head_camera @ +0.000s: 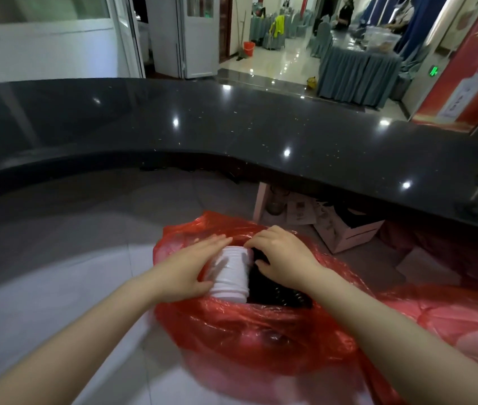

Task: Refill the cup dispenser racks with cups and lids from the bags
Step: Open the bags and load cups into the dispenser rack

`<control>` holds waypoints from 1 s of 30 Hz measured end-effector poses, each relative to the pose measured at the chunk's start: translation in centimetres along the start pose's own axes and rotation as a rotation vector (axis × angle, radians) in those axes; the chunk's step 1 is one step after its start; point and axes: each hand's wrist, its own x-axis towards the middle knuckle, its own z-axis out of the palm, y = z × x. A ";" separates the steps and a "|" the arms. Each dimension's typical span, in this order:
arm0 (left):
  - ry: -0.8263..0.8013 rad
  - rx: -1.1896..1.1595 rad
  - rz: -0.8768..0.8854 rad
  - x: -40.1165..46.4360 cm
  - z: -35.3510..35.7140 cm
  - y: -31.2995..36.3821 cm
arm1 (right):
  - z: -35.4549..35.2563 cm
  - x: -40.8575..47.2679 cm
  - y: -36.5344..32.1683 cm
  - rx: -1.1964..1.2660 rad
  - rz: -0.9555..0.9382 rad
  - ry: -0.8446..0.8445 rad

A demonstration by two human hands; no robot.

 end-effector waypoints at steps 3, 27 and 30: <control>0.114 -0.037 -0.014 -1.4 0.3 0.6 | 0.7 0.9 -0.1 -0.062 0.035 -0.035; -0.020 0.118 -0.356 -3.0 4.9 3.7 | 3.3 2.3 -0.3 0.140 0.137 -0.263; 0.032 0.105 -0.308 -3.3 5.0 3.1 | 3.0 1.9 -0.5 0.170 0.141 -0.292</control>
